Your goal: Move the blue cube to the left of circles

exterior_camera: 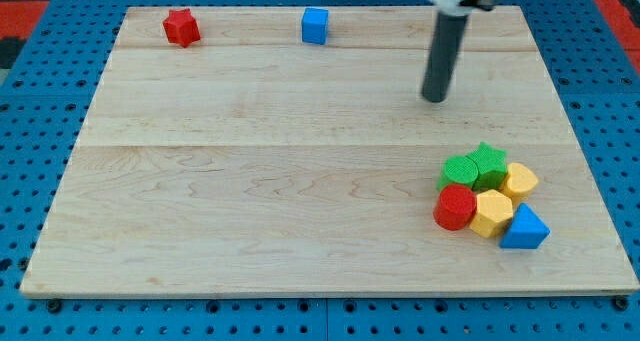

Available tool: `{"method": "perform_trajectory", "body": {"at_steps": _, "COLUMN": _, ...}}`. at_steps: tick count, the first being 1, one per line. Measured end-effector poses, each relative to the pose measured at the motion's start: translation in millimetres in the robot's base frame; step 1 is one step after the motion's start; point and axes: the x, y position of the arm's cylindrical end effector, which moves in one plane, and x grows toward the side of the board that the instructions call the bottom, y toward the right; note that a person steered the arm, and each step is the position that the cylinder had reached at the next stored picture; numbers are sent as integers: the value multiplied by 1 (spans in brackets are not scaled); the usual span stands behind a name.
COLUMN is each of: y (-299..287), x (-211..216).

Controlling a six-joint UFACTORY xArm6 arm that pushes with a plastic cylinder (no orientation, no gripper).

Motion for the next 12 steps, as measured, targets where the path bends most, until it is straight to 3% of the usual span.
{"method": "perform_trajectory", "body": {"at_steps": 1, "y": 42, "x": -68}}
{"method": "perform_trajectory", "body": {"at_steps": 3, "y": 8, "x": -164}}
{"method": "perform_trajectory", "body": {"at_steps": 5, "y": -123, "x": -161}}
{"method": "perform_trajectory", "body": {"at_steps": 6, "y": -168, "x": -151}}
{"method": "perform_trajectory", "body": {"at_steps": 9, "y": -223, "x": -42}}
{"method": "perform_trajectory", "body": {"at_steps": 11, "y": -180, "x": 61}}
{"method": "perform_trajectory", "body": {"at_steps": 12, "y": -184, "x": 70}}
